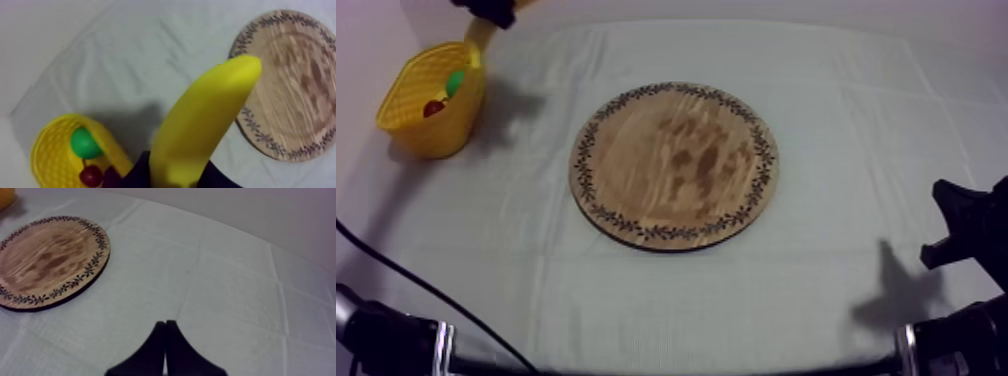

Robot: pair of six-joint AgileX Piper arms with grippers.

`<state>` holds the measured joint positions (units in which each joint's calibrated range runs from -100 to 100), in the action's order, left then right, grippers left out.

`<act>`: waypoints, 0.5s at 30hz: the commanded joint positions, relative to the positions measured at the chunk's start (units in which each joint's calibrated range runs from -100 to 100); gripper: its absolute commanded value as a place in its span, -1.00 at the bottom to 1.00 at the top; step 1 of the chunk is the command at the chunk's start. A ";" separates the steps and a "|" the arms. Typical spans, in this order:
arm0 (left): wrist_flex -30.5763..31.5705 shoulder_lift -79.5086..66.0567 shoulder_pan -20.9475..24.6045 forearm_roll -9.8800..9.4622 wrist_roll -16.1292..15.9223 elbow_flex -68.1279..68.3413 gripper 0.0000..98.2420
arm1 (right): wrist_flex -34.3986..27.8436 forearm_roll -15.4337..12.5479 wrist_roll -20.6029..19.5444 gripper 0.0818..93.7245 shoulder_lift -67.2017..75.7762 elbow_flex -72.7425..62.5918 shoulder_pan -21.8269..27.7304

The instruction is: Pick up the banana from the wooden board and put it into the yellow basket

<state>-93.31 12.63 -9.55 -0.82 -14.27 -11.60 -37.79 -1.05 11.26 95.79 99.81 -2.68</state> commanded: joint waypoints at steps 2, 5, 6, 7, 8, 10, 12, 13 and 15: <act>0.11 -1.04 5.56 0.38 -0.31 -0.89 -0.81 | -0.03 0.00 0.00 -1.00 -0.03 -0.03 0.00; 0.11 -0.85 8.58 0.70 -0.81 -2.19 -0.78 | -0.03 0.00 0.00 -1.00 -0.03 -0.03 0.00; 0.13 -0.60 9.45 0.80 -1.00 -2.64 -0.76 | -0.03 0.00 0.00 -1.00 -0.03 -0.03 0.00; 0.15 -0.29 10.23 0.90 -1.16 -3.09 -0.74 | -0.03 0.00 0.00 -1.00 -0.03 -0.03 0.00; 0.16 0.08 10.95 1.03 -1.31 -3.47 -0.71 | -0.03 0.00 0.00 -1.00 -0.03 -0.03 0.00; 0.20 0.94 12.17 1.36 -1.64 -4.11 -0.67 | -0.03 0.00 0.00 -1.00 -0.03 -0.03 0.00; 0.26 1.81 13.12 1.57 -1.98 -4.43 -0.60 | -0.03 0.00 0.00 -1.00 -0.03 -0.03 0.00; 0.28 2.22 13.47 1.63 -2.26 -4.44 -0.53 | -0.03 0.00 0.00 -1.00 -0.03 -0.03 0.00; 0.61 2.75 14.07 1.68 -2.75 -4.03 -0.35 | -0.03 0.00 0.00 -1.00 -0.03 -0.03 0.00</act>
<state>-92.97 15.25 4.08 0.80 -16.80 -15.92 -37.84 -1.05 11.26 95.79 99.81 -2.68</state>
